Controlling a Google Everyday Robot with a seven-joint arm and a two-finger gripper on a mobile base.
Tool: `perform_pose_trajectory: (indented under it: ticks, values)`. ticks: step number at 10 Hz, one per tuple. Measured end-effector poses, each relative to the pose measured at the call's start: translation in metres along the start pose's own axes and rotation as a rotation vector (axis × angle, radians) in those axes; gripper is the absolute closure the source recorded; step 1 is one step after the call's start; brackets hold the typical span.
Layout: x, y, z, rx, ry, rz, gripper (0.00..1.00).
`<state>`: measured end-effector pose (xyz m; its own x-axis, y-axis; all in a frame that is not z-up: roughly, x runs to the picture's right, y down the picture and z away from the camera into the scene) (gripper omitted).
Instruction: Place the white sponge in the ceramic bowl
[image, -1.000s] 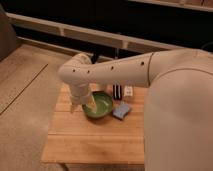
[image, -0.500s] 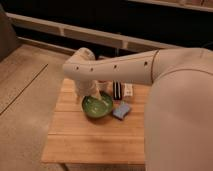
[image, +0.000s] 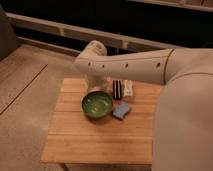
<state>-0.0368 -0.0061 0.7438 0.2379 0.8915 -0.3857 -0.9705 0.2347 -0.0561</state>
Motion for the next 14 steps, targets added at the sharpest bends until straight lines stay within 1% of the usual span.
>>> perform_pose_trajectory:
  ticks: [1, 2, 3, 4, 5, 6, 7, 8, 9, 10, 11, 12, 13, 14]
  values:
    - [0.0, 0.0, 0.001, 0.002, 0.002, -0.001, 0.35]
    - [0.006, -0.003, 0.007, 0.022, 0.024, -0.002, 0.35]
    - [0.021, -0.01, 0.02, 0.073, 0.075, -0.008, 0.35]
    - [0.044, -0.03, 0.034, 0.133, 0.137, 0.005, 0.35]
    - [0.062, -0.046, 0.044, 0.166, 0.177, 0.026, 0.35]
    - [0.086, -0.068, 0.059, 0.196, 0.221, 0.077, 0.35]
    - [0.101, -0.082, 0.071, 0.201, 0.239, 0.129, 0.35]
    - [0.111, -0.091, 0.079, 0.193, 0.243, 0.175, 0.35]
    - [0.12, -0.105, 0.092, 0.155, 0.224, 0.268, 0.35]
    - [0.118, -0.112, 0.098, 0.1, 0.18, 0.34, 0.35]
    - [0.109, -0.115, 0.1, 0.041, 0.127, 0.384, 0.35]
    - [0.091, -0.119, 0.096, -0.047, 0.038, 0.429, 0.35]
    - [0.075, -0.127, 0.09, -0.117, -0.043, 0.452, 0.35]
    - [0.062, -0.135, 0.083, -0.167, -0.11, 0.469, 0.35]
